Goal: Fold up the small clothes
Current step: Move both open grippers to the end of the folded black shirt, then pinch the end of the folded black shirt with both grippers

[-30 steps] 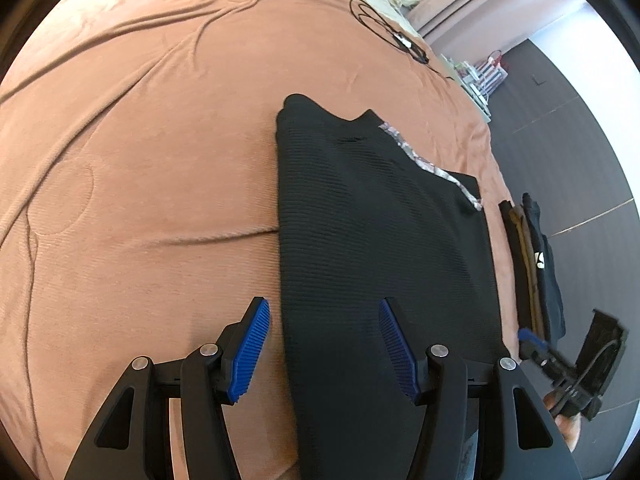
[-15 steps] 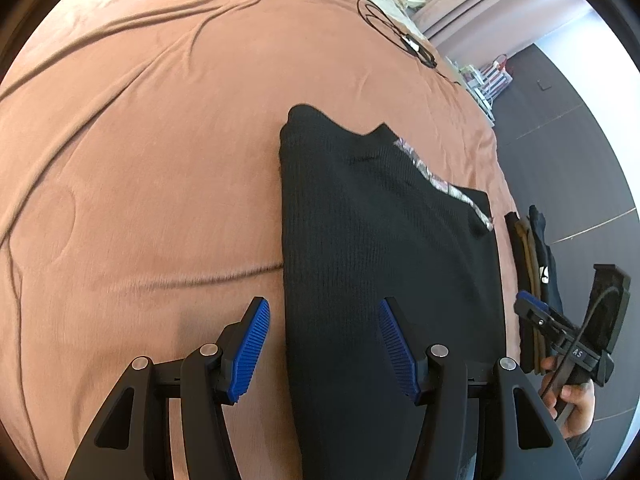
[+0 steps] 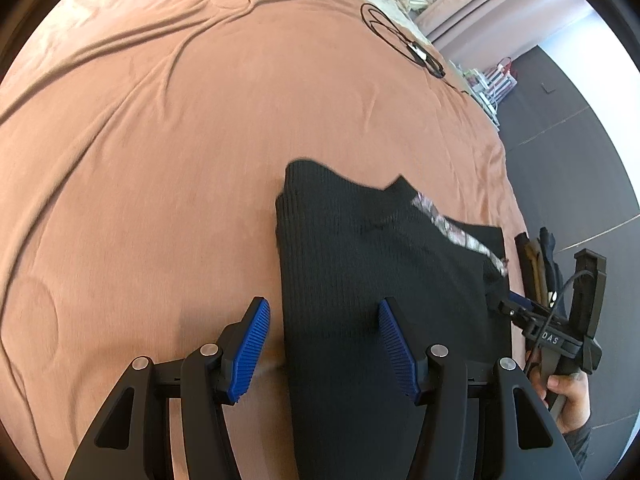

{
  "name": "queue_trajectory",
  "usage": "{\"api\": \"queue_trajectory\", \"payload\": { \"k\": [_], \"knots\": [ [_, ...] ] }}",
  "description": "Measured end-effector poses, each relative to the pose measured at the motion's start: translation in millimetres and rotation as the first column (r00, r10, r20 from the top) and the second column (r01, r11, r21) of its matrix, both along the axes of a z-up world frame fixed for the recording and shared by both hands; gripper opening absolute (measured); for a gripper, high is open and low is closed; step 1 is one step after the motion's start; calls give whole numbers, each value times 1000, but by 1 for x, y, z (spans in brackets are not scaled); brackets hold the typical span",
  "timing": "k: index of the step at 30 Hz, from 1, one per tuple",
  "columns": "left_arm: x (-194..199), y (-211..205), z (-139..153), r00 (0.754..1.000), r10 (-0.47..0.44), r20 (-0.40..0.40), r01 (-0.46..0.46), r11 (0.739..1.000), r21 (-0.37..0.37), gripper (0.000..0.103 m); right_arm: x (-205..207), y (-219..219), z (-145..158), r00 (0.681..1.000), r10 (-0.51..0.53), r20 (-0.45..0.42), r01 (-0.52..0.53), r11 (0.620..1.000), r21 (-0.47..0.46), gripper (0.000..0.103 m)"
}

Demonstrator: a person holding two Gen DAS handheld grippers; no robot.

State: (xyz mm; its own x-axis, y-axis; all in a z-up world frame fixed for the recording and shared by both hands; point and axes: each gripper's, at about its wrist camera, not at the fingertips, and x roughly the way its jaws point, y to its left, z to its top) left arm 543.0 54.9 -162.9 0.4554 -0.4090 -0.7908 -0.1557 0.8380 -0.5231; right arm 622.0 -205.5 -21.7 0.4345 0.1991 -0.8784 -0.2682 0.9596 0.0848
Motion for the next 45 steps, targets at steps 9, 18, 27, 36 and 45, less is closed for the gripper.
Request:
{"api": "queue_trajectory", "payload": {
  "k": [9,18,27,36,45],
  "knots": [
    [23,7,-3,1000,13,-8,-13,1000,-2,55,38,-14,-11,997,-69,-32,73,990,120,79],
    [16,15,-13,1000,16,-13,-18,993,-113,53,37,-49,-16,996,20,-81,8,945,328,79],
    [10,20,-16,999,10,-33,-15,986,-169,43,36,-79,-37,979,140,-151,-38,844,535,79],
    [17,14,-22,1000,-17,-22,13,986,-166,28,51,-75,-49,959,223,-174,-81,806,587,51],
    [31,18,-31,1000,7,-10,-9,975,-224,27,71,-68,-60,956,236,-177,-84,794,602,38]
  ]
}}
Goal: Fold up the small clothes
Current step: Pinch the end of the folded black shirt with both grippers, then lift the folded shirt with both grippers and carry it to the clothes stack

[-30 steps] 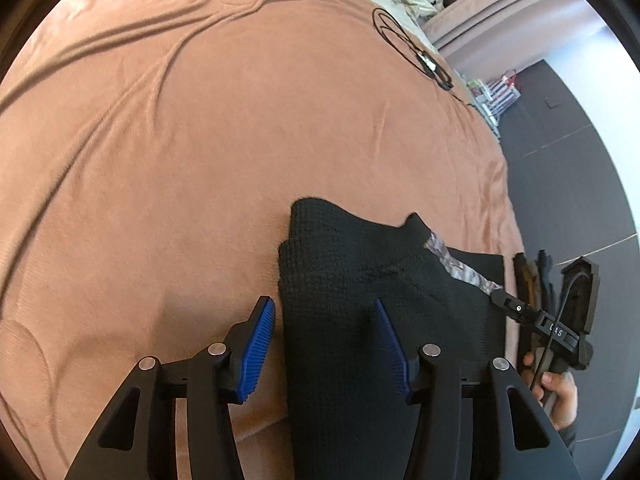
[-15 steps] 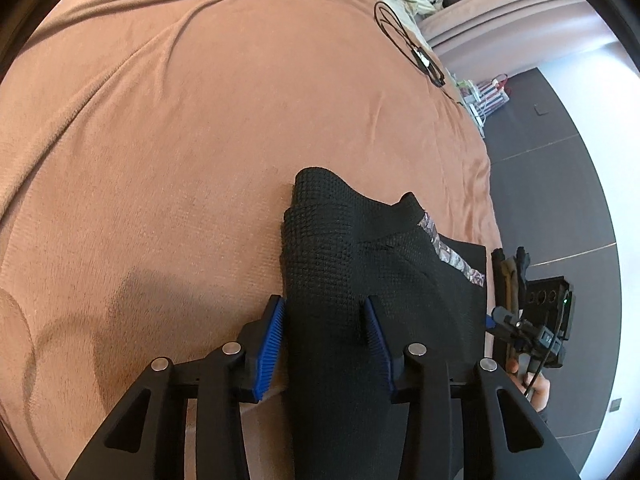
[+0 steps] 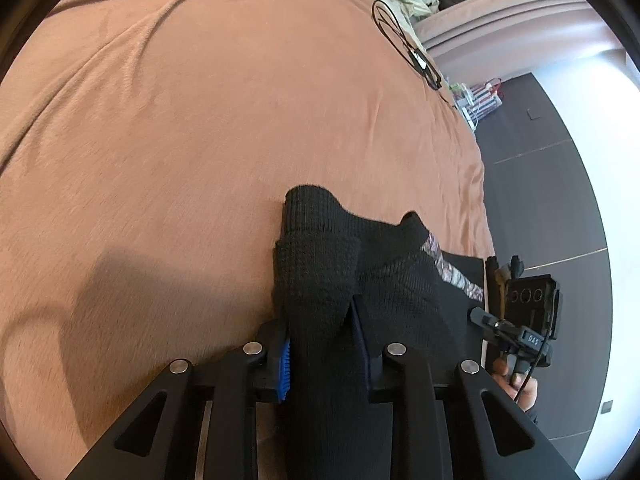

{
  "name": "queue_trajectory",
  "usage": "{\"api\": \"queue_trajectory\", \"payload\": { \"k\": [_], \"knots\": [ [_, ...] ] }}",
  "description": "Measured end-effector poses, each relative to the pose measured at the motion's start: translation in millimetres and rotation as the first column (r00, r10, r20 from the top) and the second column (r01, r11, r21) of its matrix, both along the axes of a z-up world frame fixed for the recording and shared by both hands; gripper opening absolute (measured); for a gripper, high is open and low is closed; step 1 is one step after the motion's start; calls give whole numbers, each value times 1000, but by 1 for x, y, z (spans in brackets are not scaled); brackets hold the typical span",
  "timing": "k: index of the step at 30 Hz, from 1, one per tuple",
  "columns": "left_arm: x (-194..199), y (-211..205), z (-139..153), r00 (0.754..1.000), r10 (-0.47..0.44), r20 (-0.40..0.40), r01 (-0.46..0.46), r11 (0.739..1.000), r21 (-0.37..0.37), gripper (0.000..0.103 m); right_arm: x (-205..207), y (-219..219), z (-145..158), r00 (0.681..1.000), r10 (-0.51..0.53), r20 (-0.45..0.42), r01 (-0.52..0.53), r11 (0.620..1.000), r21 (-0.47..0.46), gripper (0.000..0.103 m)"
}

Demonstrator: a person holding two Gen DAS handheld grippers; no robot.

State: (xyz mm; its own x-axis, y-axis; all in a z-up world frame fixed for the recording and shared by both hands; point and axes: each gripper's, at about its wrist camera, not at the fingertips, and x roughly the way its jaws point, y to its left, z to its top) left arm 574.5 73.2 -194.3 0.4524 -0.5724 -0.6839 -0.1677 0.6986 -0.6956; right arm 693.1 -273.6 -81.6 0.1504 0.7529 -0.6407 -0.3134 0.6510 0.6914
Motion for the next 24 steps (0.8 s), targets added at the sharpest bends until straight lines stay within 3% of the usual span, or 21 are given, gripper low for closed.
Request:
{"api": "queue_trajectory", "payload": {
  "k": [6,10,14,24],
  "knots": [
    [7,-2,-1,999,26,18,-26,1000,8,22,-1,18,4,999,-11,30,12,999,-49,28],
    [5,-9,11,999,21,45,-24,997,77,12,-11,31,15,996,-10,87,21,992,-124,17],
    [-3,-7,28,995,31,95,-39,996,82,9,-25,43,32,990,-24,138,48,984,-171,15],
    [-26,-12,77,982,24,187,-41,995,92,9,-78,58,80,967,-19,256,69,979,-189,13]
  ]
}}
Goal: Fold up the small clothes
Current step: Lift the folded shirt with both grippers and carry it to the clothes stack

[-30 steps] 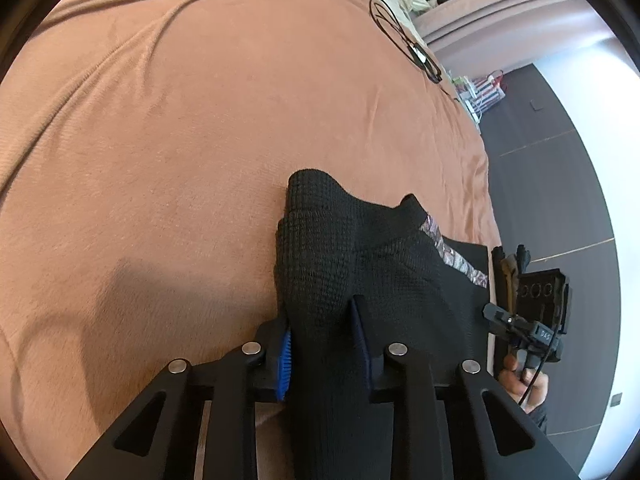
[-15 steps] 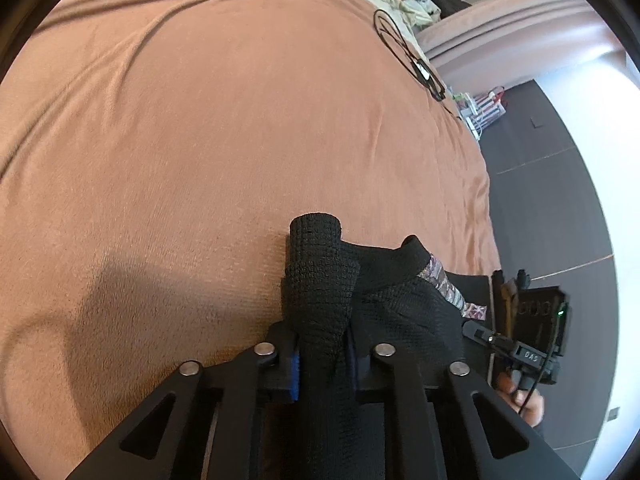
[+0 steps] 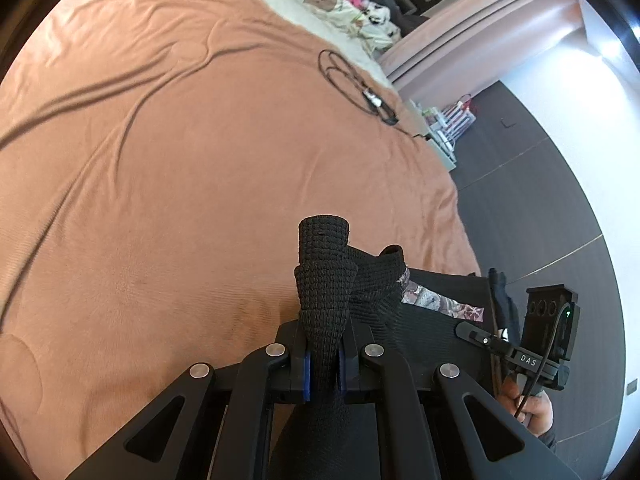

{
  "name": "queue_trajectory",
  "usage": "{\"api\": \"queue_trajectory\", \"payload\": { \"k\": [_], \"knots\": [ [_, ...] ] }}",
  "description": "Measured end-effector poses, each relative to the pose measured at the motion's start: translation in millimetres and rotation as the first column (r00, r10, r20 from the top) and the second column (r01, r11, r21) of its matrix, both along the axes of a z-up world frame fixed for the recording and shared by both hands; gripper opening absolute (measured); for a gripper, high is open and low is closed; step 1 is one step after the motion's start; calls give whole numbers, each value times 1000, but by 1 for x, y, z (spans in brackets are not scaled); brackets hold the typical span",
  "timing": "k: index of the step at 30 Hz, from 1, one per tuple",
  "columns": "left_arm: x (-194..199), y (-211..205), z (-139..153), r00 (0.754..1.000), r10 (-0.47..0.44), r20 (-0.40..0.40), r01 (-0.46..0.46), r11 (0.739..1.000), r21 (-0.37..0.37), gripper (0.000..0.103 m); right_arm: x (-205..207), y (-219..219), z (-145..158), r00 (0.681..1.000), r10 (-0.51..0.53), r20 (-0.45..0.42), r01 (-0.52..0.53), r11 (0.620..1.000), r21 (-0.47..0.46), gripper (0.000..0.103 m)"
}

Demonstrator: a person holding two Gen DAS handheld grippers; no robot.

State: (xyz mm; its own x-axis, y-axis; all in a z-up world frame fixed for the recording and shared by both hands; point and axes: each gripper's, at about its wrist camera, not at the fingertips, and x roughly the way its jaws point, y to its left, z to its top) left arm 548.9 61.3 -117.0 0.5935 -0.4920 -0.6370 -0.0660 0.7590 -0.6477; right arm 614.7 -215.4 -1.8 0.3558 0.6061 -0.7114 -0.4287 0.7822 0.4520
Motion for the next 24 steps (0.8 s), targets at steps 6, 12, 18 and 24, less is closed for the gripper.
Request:
{"api": "queue_trajectory", "payload": {
  "k": [6,12,18,24],
  "knots": [
    [-20,-3,25,999,7,45,-6,1000,-14,9,-36,4,20,998,-8,69,9,1000,-20,13],
    [-44,-10,58,995,-1,99,2,1000,-12,9,-73,4,38,992,-23,127,25,1000,-12,13],
    [-67,-17,93,987,-8,159,10,1000,-9,9,-114,-19,60,979,-22,202,27,999,-22,12],
    [-95,-26,123,979,-10,205,12,1000,-7,9,-166,-33,83,960,-17,278,34,998,-59,12]
  ]
}}
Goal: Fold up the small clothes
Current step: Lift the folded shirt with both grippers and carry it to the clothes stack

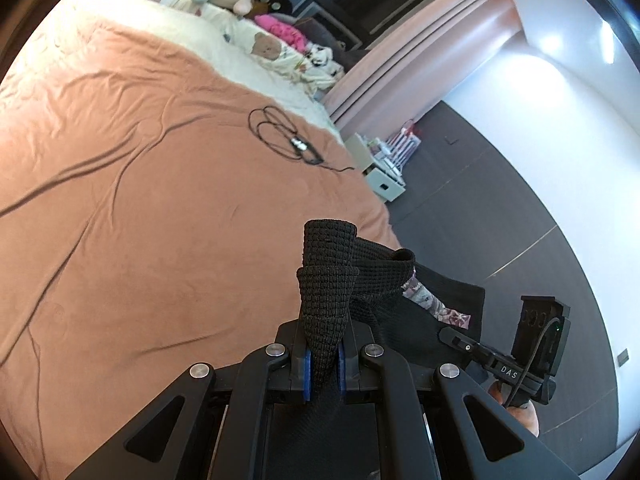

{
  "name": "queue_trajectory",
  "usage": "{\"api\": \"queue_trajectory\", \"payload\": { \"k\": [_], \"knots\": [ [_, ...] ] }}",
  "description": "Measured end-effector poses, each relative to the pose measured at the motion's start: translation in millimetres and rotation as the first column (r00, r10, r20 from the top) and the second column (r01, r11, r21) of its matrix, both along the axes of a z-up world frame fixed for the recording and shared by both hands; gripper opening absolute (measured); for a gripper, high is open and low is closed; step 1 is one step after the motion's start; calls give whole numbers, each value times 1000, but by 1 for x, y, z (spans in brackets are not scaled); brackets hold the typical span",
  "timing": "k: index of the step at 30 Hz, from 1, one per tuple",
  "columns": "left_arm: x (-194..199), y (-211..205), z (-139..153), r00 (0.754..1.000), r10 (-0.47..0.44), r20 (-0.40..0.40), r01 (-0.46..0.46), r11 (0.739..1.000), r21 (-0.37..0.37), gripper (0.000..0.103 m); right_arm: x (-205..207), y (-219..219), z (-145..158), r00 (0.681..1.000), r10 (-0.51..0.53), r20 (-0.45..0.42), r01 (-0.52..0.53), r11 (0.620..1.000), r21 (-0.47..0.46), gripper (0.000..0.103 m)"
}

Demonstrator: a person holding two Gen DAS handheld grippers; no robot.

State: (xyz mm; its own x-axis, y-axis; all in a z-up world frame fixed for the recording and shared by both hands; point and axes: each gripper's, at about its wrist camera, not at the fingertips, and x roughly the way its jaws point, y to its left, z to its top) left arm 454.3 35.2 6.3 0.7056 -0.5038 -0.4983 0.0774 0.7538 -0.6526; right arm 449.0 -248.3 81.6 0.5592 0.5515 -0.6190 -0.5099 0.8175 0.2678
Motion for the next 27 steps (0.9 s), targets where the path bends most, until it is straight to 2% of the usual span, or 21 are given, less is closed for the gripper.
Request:
{"api": "queue_trajectory", "payload": {
  "k": [12,17,20,27],
  "knots": [
    [-62,-27,72,990,-30,136,30,1000,8,9,-101,-32,61,989,-21,149,22,1000,-6,12],
    [-74,-47,103,980,-70,186,65,997,31,9,-139,-53,79,977,-43,210,43,999,5,12],
    [-76,-65,123,971,-105,214,96,994,51,9,-146,-63,83,971,-59,233,58,998,9,12],
    [-69,-109,150,953,-175,248,158,984,87,9,-176,-101,95,952,-110,284,111,994,16,12]
  ]
}}
